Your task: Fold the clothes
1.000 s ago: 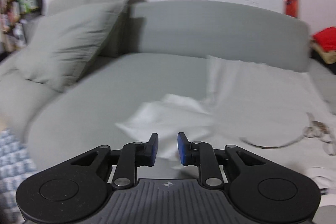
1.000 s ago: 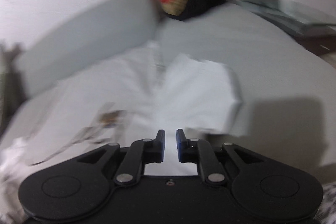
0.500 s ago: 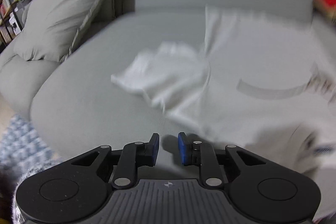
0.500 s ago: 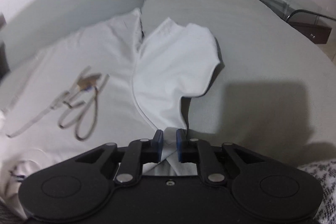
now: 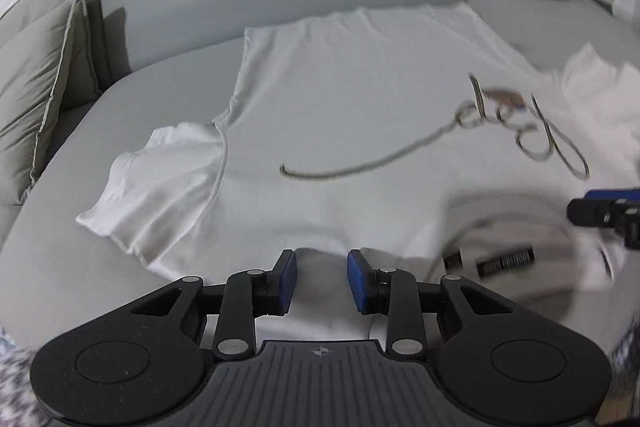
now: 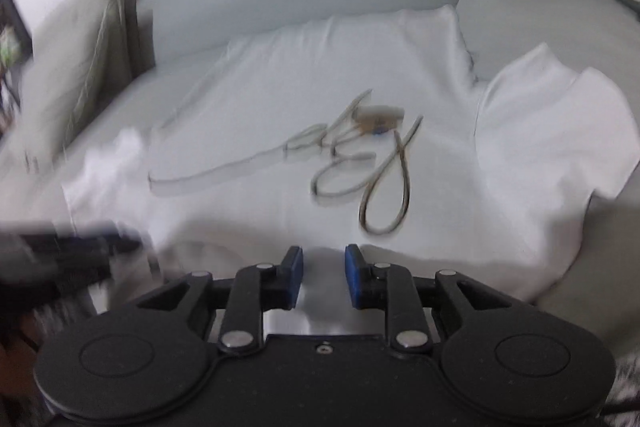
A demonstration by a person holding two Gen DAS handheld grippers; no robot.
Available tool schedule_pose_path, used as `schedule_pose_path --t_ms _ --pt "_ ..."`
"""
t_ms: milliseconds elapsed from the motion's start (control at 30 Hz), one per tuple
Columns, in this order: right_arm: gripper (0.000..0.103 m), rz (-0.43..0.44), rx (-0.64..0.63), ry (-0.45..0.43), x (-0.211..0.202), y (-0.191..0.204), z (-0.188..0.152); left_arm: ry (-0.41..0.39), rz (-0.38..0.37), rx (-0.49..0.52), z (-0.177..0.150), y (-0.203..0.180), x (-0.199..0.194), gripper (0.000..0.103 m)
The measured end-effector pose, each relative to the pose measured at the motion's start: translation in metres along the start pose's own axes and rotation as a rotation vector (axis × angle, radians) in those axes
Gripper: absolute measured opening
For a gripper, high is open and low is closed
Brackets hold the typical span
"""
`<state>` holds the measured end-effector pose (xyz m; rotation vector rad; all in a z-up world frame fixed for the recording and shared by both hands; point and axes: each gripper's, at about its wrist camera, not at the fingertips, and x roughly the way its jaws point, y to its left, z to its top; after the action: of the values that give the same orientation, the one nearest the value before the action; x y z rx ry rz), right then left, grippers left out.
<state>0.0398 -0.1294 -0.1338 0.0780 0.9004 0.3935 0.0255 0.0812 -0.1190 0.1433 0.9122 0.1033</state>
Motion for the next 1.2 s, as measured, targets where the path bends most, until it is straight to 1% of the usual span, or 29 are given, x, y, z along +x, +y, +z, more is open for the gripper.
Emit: schedule_pose_path --t_ms 67,167,200,233,300,367,433,500,567,633,700,767,833,900,967,1000,1033,1067,1100,1200 --pt "0.023 0.021 0.091 0.052 -0.011 -0.008 -0.002 0.033 -0.037 -0.007 -0.004 0.008 -0.01 0.03" --pt "0.021 0.051 0.216 0.104 -0.031 -0.022 -0.008 0.022 -0.091 -0.072 -0.011 0.024 -0.028 0.027" --pt "0.022 0.058 0.237 0.097 -0.039 -0.024 -0.007 0.013 -0.108 -0.094 -0.012 0.03 -0.034 0.027" --pt "0.022 0.064 0.24 0.067 -0.049 -0.024 -0.004 -0.015 -0.118 -0.115 -0.01 0.035 -0.041 0.027" --pt "0.023 0.083 0.248 0.005 -0.067 -0.023 0.006 -0.081 -0.114 -0.138 0.001 0.044 -0.057 0.027" --pt "0.03 0.12 0.256 -0.063 -0.081 -0.023 0.028 -0.155 -0.104 -0.153 0.016 0.054 -0.073 0.027" --pt "0.032 0.157 0.263 -0.131 -0.096 -0.022 0.049 -0.228 -0.096 -0.171 0.032 0.064 -0.088 0.029" --pt "0.033 0.194 0.271 -0.2 -0.11 -0.021 0.07 -0.282 -0.098 -0.189 0.049 0.074 -0.094 0.031" --pt "0.039 0.231 0.278 -0.268 -0.125 -0.02 0.091 -0.333 -0.099 -0.206 0.067 0.082 -0.099 0.033" --pt "0.045 0.234 0.285 -0.319 -0.129 -0.022 0.109 -0.355 -0.084 -0.21 0.085 0.089 -0.09 0.034" --pt "0.045 0.211 0.288 -0.362 -0.121 -0.027 0.126 -0.368 -0.049 -0.21 0.102 0.092 -0.072 0.035" --pt "0.047 0.184 0.293 -0.407 -0.105 -0.036 0.142 -0.362 -0.036 -0.214 0.116 0.095 -0.047 0.037" --pt "0.051 0.138 0.295 -0.435 -0.082 -0.049 0.154 -0.328 -0.027 -0.23 0.126 0.099 -0.014 0.037" --pt "0.051 0.088 0.31 -0.446 -0.055 -0.065 0.163 -0.276 -0.033 -0.255 0.134 0.101 0.024 0.035" --pt "0.049 0.044 0.366 -0.423 -0.021 -0.085 0.165 -0.219 -0.056 -0.281 0.141 0.102 0.062 0.029" --pt "0.042 0.022 0.393 -0.411 -0.005 -0.094 0.167 -0.192 -0.068 -0.29 0.145 0.101 0.08 0.023" --pt "0.027 0.009 0.409 -0.386 0.011 -0.101 0.166 -0.167 -0.072 -0.283 0.15 0.1 0.094 0.022" --pt "0.022 0.006 0.412 -0.346 0.026 -0.106 0.164 -0.152 -0.07 -0.263 0.155 0.098 0.106 0.016" --pt "0.021 0.002 0.415 -0.306 0.041 -0.11 0.163 -0.139 -0.069 -0.241 0.16 0.095 0.117 0.015" --pt "0.021 -0.008 0.423 -0.186 0.086 -0.123 0.157 -0.113 -0.087 -0.189 0.173 0.089 0.146 0.015"
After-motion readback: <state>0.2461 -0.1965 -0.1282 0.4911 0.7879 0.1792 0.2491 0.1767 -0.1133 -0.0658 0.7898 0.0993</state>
